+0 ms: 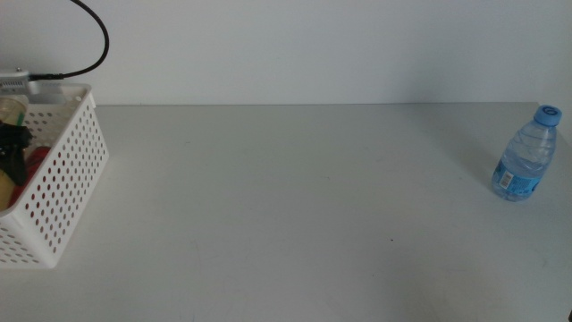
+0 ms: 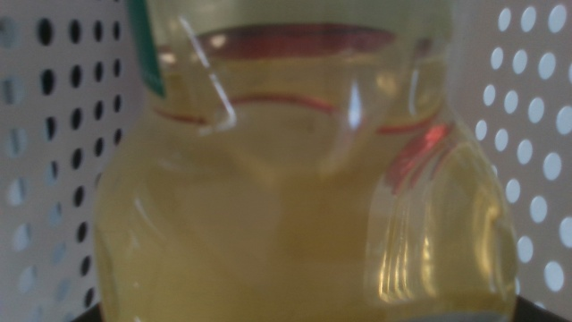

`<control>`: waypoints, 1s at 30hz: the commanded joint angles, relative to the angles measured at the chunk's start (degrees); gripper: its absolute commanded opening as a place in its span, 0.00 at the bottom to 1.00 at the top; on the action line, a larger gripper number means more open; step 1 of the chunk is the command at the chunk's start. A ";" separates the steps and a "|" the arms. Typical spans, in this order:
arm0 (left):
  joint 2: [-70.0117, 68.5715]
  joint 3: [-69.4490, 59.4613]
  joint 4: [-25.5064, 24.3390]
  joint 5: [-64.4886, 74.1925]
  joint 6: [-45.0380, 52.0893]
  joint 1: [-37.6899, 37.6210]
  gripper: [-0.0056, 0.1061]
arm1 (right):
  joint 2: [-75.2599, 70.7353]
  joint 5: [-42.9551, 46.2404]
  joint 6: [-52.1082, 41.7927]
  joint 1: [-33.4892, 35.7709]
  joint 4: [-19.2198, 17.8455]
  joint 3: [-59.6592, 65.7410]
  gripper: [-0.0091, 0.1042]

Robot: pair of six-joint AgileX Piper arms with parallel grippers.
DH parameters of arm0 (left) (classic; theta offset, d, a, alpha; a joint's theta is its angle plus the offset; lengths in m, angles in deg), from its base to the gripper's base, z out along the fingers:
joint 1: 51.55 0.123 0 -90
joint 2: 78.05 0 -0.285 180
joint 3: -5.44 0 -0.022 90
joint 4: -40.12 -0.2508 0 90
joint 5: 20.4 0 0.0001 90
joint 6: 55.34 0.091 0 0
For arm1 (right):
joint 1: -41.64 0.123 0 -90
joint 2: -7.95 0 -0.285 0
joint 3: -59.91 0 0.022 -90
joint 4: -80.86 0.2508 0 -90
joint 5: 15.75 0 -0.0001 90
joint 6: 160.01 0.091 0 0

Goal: Use arms to grab the bottles and put them into the dustbin to the left of the table.

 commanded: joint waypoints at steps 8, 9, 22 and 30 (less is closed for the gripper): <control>-1.93 1.80 5.22 2.17 2.90 -0.07 0.58 | -1.19 4.02 -0.27 -0.40 -0.49 -0.58 0.69; -1.93 1.80 5.30 1.91 2.90 -0.14 0.68 | -1.19 4.02 -0.27 -0.40 -0.49 -0.58 0.69; -4.90 3.46 13.12 2.98 1.21 -0.14 0.89 | -1.19 4.02 -0.27 -0.40 -0.49 -0.58 0.69; -15.65 3.46 17.45 -0.26 -1.01 -5.12 0.89 | -1.19 4.02 -0.27 -0.40 -0.49 -0.58 0.69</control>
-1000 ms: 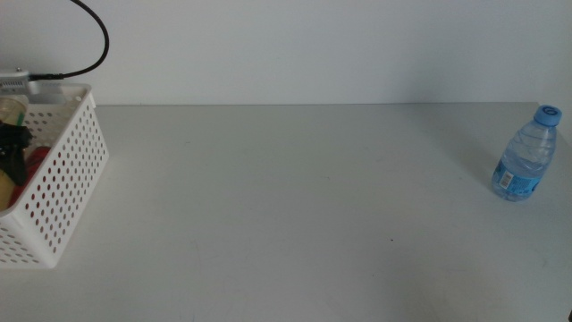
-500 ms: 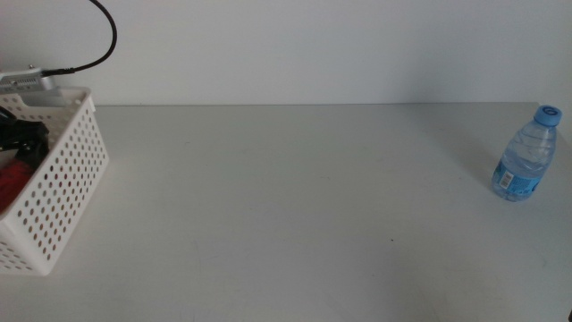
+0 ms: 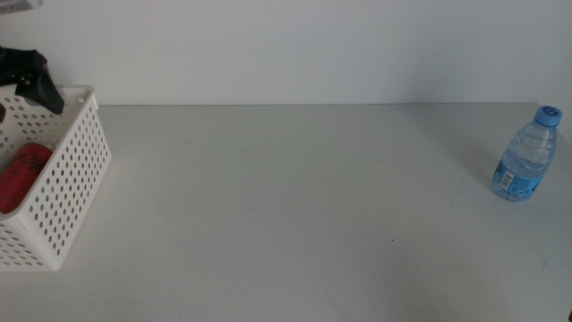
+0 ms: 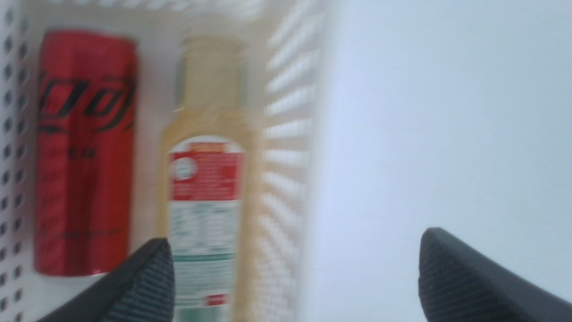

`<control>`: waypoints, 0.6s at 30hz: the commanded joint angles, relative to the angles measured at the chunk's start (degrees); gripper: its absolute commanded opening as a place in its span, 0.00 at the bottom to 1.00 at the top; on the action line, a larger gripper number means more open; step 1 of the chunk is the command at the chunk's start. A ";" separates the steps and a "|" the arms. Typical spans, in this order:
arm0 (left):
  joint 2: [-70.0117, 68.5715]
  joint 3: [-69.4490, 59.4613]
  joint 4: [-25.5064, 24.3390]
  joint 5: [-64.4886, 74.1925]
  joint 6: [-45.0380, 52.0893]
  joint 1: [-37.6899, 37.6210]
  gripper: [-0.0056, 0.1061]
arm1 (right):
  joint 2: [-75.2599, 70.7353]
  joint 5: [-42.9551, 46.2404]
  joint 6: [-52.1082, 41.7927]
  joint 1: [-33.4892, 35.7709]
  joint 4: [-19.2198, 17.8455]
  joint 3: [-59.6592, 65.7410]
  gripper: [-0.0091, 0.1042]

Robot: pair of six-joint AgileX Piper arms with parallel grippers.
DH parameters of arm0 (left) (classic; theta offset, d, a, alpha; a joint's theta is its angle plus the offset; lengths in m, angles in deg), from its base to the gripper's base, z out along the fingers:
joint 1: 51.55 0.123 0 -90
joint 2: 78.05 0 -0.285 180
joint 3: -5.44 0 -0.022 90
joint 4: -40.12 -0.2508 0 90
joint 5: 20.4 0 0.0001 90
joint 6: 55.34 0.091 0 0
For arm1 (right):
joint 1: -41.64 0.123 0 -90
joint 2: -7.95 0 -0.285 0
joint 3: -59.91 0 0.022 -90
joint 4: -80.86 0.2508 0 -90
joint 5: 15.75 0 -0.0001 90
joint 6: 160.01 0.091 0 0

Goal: Use arms to grab the bottles and put them into the dustbin to the left of the table.

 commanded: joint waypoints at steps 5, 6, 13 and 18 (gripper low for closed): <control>-9.97 1.55 2.47 -1.39 -1.66 -8.10 0.89 | -1.19 4.02 -0.27 -0.40 -0.49 -0.58 0.69; -10.82 1.39 2.47 -1.39 -1.76 -9.59 0.89 | -1.19 4.02 -0.27 -0.40 -0.49 -0.58 0.69; -15.42 0.84 -1.20 -1.09 -1.82 -21.16 0.89 | -1.19 4.02 -0.27 -0.40 -0.49 -0.58 0.69; -19.01 -0.69 -6.26 -2.81 -7.18 -29.76 0.89 | -1.19 4.02 -0.27 -0.40 -0.49 -0.58 0.69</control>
